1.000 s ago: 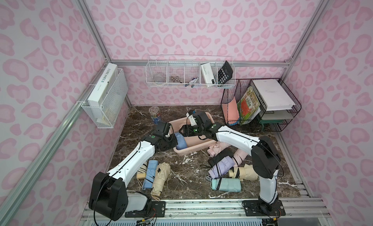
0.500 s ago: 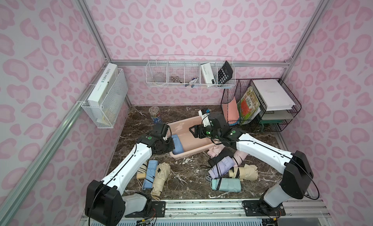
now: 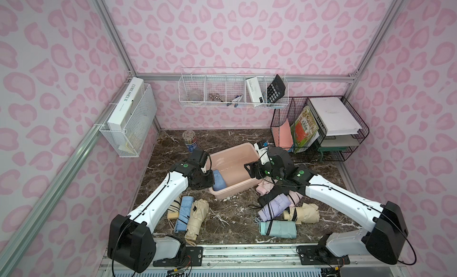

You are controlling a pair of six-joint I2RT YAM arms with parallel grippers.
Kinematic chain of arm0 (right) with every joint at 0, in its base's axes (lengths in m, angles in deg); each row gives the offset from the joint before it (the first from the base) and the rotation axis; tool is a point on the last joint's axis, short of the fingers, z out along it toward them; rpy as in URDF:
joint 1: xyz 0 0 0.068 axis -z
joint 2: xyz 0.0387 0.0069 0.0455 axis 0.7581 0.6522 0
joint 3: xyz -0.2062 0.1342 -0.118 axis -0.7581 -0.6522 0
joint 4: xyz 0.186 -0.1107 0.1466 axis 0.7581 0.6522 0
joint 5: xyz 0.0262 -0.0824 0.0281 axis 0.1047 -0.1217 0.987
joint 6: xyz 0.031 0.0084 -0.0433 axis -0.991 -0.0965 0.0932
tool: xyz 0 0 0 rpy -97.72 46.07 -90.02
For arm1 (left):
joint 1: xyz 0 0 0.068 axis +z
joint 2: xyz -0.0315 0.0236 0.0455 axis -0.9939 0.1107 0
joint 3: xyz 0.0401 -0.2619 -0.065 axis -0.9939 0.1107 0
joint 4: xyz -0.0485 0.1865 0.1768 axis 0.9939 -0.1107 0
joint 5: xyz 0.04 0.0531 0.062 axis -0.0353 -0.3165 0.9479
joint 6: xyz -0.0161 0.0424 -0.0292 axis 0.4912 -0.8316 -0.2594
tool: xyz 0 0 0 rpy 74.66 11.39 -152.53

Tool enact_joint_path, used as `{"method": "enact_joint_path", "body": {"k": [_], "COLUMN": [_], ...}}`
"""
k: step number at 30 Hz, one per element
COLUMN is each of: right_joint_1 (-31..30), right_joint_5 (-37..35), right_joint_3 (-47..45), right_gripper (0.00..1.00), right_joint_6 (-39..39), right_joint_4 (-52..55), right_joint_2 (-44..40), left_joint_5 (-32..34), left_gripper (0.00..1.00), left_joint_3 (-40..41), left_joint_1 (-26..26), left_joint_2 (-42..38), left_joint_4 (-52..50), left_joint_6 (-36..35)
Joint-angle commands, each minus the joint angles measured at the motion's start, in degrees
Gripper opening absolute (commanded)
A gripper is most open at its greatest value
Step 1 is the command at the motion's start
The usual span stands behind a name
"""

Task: Put the umbrella into the storage box
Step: Adjust the storage box at the center of the board.

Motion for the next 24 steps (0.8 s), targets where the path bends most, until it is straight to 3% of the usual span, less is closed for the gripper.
{"method": "enact_joint_path", "body": {"k": [1,6,16,24], "right_joint_1": [0.4,0.6,-2.4,-9.4], "right_joint_5": [-2.3,0.6,10.1,7.9], "right_joint_3": [-1.8,-3.5,-9.8,-14.7], "right_gripper": [0.78,0.78,0.77,0.77], "right_joint_6": [4.4,13.1,43.6,53.6], "right_joint_4": [1.5,3.9,15.8,29.0], "right_joint_2": [-2.9,-6.6,-16.3,-16.7], "left_joint_5": [-0.8,1.0,7.1,10.2], "left_gripper": [0.38,0.49,0.56,0.56], "left_joint_3": [-0.4,-0.7,2.9,8.9], "left_joint_1": [0.0,0.0,0.0,0.0], "left_joint_2": [0.0,-1.4,-11.4,-18.8], "left_joint_4": [-0.1,0.5,4.4,7.7], "left_joint_6": [-1.0,-0.1,2.6,7.9]}}
